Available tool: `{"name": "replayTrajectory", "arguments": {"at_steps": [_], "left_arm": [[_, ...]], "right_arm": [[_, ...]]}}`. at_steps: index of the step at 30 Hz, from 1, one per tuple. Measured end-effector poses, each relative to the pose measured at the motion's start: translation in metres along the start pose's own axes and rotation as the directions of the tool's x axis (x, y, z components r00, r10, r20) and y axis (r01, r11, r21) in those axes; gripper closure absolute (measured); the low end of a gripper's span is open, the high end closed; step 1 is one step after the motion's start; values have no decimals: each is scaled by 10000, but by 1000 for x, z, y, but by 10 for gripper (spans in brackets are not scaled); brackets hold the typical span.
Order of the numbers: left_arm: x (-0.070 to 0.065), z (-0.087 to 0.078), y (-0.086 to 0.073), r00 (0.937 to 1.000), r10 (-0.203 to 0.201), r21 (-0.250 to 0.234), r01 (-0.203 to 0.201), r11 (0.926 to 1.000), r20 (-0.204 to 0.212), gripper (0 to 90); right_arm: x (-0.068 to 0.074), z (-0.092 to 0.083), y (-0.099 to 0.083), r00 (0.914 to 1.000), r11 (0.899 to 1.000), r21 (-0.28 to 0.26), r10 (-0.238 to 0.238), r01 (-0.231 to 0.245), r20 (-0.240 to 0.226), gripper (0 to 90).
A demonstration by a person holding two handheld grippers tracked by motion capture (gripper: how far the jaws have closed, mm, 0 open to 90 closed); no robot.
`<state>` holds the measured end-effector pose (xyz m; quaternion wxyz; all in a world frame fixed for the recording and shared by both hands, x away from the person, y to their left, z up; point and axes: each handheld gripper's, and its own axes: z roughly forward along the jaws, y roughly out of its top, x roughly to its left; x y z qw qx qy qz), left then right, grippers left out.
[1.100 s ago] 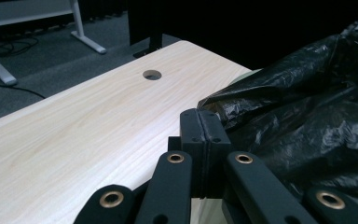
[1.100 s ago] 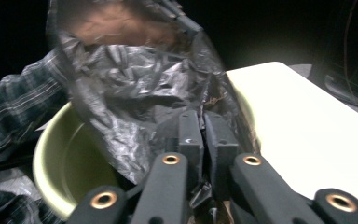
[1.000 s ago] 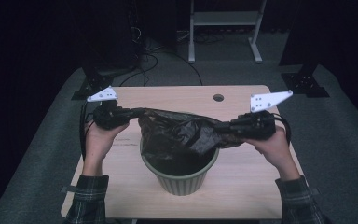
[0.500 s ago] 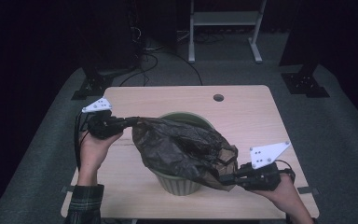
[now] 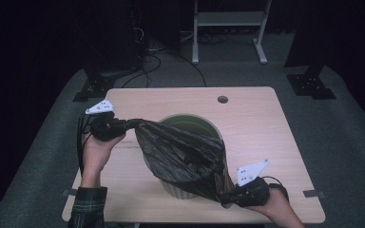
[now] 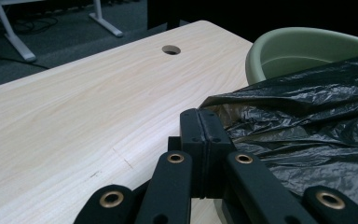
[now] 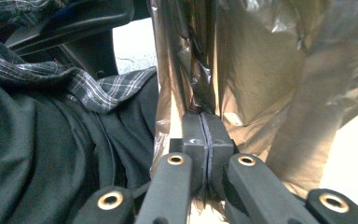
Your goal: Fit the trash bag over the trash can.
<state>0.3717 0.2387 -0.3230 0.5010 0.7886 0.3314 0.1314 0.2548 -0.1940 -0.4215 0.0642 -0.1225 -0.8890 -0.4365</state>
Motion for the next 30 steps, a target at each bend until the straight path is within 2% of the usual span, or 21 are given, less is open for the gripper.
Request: {"name": "replayTrajectory", "arguments": {"at_steps": [1, 2, 4, 7, 9, 13, 14, 17, 20, 23, 24, 27, 30], "left_arm": [[0, 0, 0, 10000, 9, 16, -9, 10000, 3, 898], [-1, 0, 1, 10000, 23, -6, -23, 10000, 36, 898], [-2, -1, 3, 10000, 73, -42, -73, 10000, 52, 898], [-3, -2, 5, 9999, 120, -43, -120, 9999, 56, 898], [-4, -2, 7, 9999, 145, -81, -144, 9999, 91, 898], [-6, -1, 8, 9997, 211, -89, -210, 9997, 131, 898], [-6, -1, 9, 9996, 226, -93, -225, 9997, 145, 898], [-6, 0, 9, 9996, 242, -61, -241, 9997, 174, 898], [-6, 0, 9, 9995, 244, -61, -243, 9997, 185, 898], [-6, -2, 8, 9995, 247, -104, -245, 9996, 194, 898], [-6, -2, 9, 9995, 246, -118, -244, 9996, 195, 898], [-6, -3, 8, 9995, 249, -110, -247, 9996, 172, 898], [-6, -3, 8, 9995, 260, -126, -257, 9996, 190, 898]], "right_arm": [[1, -2, 0, 9999, 9998, -200, -70, 72, 86, 731], [1, -4, 1, 9998, 9993, -366, -33, 39, 175, 694], [5, -18, 7, 9997, 9960, -885, -66, 85, 217, 657], [13, -42, 20, 9994, 9847, -1715, -289, 322, 215, 640], [20, -61, 34, 9970, 9706, -2302, -617, 709, 467, 630], [24, -87, 59, 9838, 9465, -2945, -882, 1317, 1564, 613], [22, -93, 67, 9761, 9380, -3172, -765, 1396, 2033, 606], [12, -97, 81, 9655, 9383, -3149, -622, 1429, 2527, 598], [-2, -90, 90, 9675, 9443, -3065, -417, 1198, 2496, 622], [-9, -80, 93, 9753, 9552, -2783, -391, 1003, 2174, 666], [-10, -79, 93, 9779, 9578, -2709, -396, 957, 2052, 708], [-12, -77, 93, 9740, 9609, -2626, -273, 876, 2250, 880], [-17, -79, 94, 9702, 9605, -2671, -112, 778, 2421, 900]]}}
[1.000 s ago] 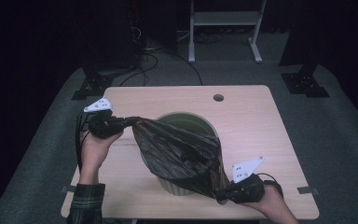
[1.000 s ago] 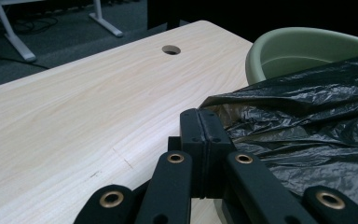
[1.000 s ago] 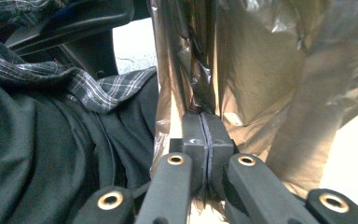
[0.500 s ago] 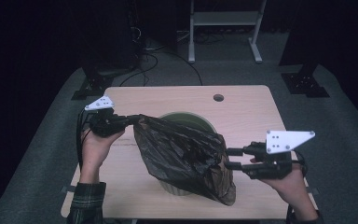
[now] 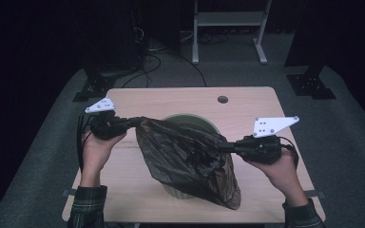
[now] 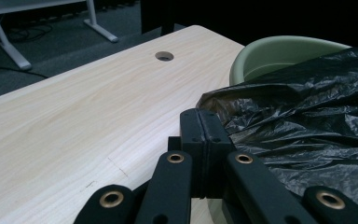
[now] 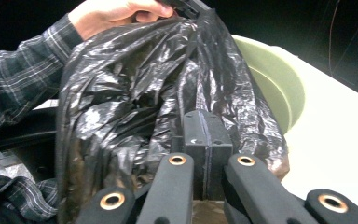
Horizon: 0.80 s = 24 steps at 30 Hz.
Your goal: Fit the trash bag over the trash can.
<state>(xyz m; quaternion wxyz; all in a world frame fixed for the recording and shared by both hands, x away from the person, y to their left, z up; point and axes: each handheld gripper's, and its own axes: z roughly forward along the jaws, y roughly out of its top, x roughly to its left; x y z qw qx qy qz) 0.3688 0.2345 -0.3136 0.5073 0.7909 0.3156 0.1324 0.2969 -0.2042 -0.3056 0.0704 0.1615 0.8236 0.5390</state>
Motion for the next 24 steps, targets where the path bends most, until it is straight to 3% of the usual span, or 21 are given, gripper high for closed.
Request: {"name": "replayTrajectory", "arguments": {"at_steps": [3, 7, 13, 18, 21, 24], "left_arm": [[0, 1, 0, 10000, 18, 18, -18, 10000, -2, 898], [1, 4, 0, 10000, 29, 39, -29, 10000, -61, 898], [7, 16, 1, 9991, 78, 333, -63, 9994, -428, 898], [14, 33, -4, 9981, 13, 919, 44, 9958, -620, 898], [17, 43, -11, 9981, -70, 1220, 145, 9924, -616, 898], [18, 50, -17, 9978, -54, 1615, 160, 9867, -661, 898]], "right_arm": [[-5, 0, 2, 9997, 10000, -69, 4, -2, 245, 900], [-18, 2, 7, 9954, 10000, -50, 11, -6, 960, 900], [-54, 12, 9, 9762, 9984, -236, 550, -511, 2098, 900], [-74, 28, -2, 9574, 9951, 26, 947, -991, 2729, 900], [-81, 42, -13, 9493, 9910, 358, 1128, -1288, 2935, 900], [-85, 54, -24, 9481, 9862, 664, 1262, -1517, 2917, 900]]}}
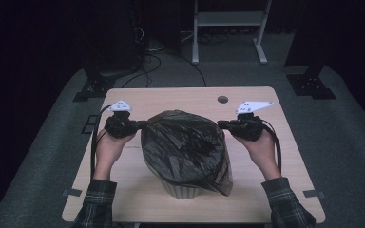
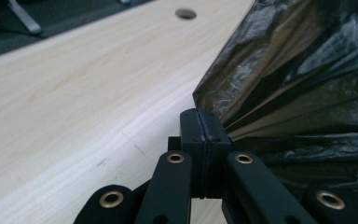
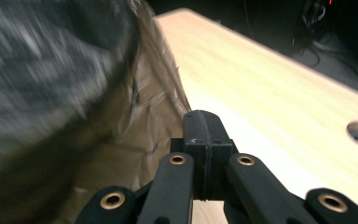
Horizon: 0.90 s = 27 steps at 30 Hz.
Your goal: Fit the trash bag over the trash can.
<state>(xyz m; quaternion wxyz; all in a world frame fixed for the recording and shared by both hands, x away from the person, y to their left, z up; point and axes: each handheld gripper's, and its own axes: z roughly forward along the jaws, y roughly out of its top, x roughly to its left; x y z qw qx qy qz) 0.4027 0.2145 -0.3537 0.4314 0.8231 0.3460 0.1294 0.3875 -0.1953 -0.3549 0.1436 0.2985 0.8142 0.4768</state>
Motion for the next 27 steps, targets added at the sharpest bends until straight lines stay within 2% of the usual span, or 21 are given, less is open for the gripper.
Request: {"name": "replayTrajectory", "arguments": {"at_steps": [9, 11, 12, 13, 16, 18, 21, 23, 25, 27], "left_arm": [[-1, 10, -18, 10000, -7, 509, 6, 9987, 20, 898], [0, 9, -20, 9999, -100, 432, 95, 9990, 103, 898], [0, 7, -20, 10000, -81, 407, 79, 9991, 56, 898], [0, 5, -19, 9999, -100, 349, 98, 9993, 60, 898], [1, 1, -19, 9999, -97, 240, 94, 9997, 98, 898], [0, -2, -19, 9999, -58, 205, 56, 9998, 112, 898], [0, -5, -20, 9999, -79, 152, 78, 9999, 88, 898], [-1, -6, -19, 9999, -101, 93, 100, 9999, 101, 898], [-2, -8, -19, 9999, -73, 79, 72, 9999, 86, 898], [-4, -9, -18, 9999, -60, 58, 59, 10000, 95, 898]], "right_arm": [[5, 28, -44, 9997, 9937, 1102, 209, -192, -143, 900], [6, 25, -51, 9996, 9945, 1018, 253, -241, -109, 898], [5, 20, -52, 9995, 9961, 823, 312, -307, -55, 804], [5, 7, -49, 9986, 9978, 409, 522, -518, -83, 772], [10, -23, -42, 9989, 9984, -371, 427, -433, -175, 750], [20, -52, -37, 9990, 9952, -941, 233, -269, -386, 738], [39, -81, -33, 9944, 9895, -1434, -1, -152, -1059, 728], [51, -89, -30, 9867, 9882, -1527, -157, -92, -1615, 711], [66, -94, -24, 9756, 9872, -1595, -347, -4, -2169, 698], [82, -93, -16, 9546, 9849, -1730, -533, 18, -2931, 693]]}}
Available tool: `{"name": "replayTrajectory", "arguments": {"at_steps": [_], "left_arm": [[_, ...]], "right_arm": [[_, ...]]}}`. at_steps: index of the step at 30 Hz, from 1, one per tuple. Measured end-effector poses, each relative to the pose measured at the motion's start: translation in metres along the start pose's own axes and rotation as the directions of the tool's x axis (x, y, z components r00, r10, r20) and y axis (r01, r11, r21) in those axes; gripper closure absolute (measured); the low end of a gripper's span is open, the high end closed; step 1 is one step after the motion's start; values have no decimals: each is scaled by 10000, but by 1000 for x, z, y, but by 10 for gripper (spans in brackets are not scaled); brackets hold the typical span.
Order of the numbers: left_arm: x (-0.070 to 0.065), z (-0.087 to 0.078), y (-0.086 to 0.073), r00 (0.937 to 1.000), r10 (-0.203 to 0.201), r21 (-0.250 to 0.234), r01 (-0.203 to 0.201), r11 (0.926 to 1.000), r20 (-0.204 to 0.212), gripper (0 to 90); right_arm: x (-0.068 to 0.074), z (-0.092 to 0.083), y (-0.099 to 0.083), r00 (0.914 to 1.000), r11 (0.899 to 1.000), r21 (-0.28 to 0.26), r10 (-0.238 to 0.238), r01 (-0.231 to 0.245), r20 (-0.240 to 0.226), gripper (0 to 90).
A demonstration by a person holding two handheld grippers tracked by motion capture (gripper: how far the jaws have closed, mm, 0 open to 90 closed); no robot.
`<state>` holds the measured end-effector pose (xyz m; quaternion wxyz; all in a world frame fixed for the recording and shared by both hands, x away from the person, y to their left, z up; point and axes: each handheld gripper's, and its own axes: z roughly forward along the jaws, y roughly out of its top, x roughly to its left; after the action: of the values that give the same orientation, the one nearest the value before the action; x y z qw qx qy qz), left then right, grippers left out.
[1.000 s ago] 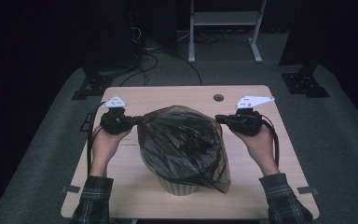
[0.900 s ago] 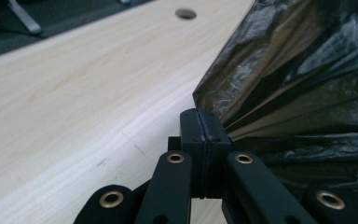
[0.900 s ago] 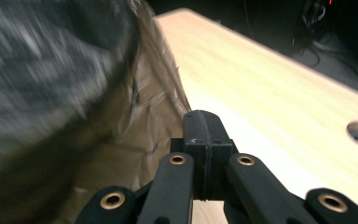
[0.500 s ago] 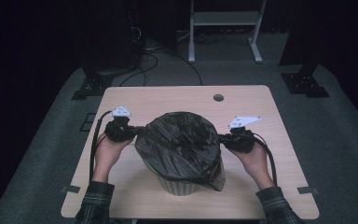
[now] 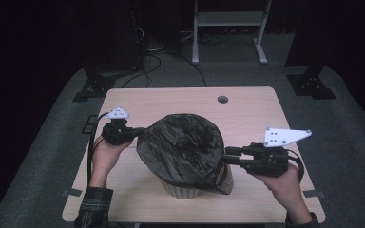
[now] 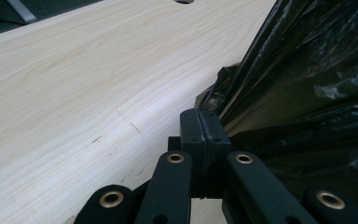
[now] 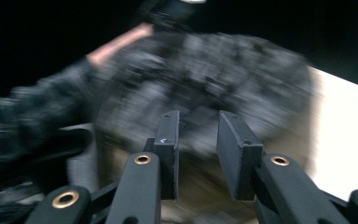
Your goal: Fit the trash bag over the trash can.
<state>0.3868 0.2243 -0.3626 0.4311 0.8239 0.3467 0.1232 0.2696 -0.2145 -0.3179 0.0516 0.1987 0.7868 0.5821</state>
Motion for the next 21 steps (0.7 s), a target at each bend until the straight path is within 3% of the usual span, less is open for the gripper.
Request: {"name": "replayTrajectory", "arguments": {"at_steps": [3, 6, 8, 17, 21], "left_arm": [[-1, -1, 1, 10000, 32, -16, -32, 10000, 19, 898], [-2, -2, 3, 10000, 35, -81, -34, 10000, 39, 898], [-2, -3, 4, 9999, 104, -56, -104, 9999, 23, 898], [-4, -3, 5, 9999, 140, -90, -140, 9999, 44, 898], [-4, -2, 5, 9998, 165, -41, -165, 9999, 74, 898]], "right_arm": [[14, 15, 7, 9973, 9997, 139, -185, 195, -716, 678], [23, 33, 8, 9886, 9993, 221, -272, 308, -1479, 664], [26, 40, 8, 9847, 9991, 260, -273, 323, -1718, 660], [33, 59, 9, 9732, 9983, 321, -403, 489, -2266, 676], [40, 62, 7, 9737, 9945, 475, -814, 935, -2128, 856]]}}
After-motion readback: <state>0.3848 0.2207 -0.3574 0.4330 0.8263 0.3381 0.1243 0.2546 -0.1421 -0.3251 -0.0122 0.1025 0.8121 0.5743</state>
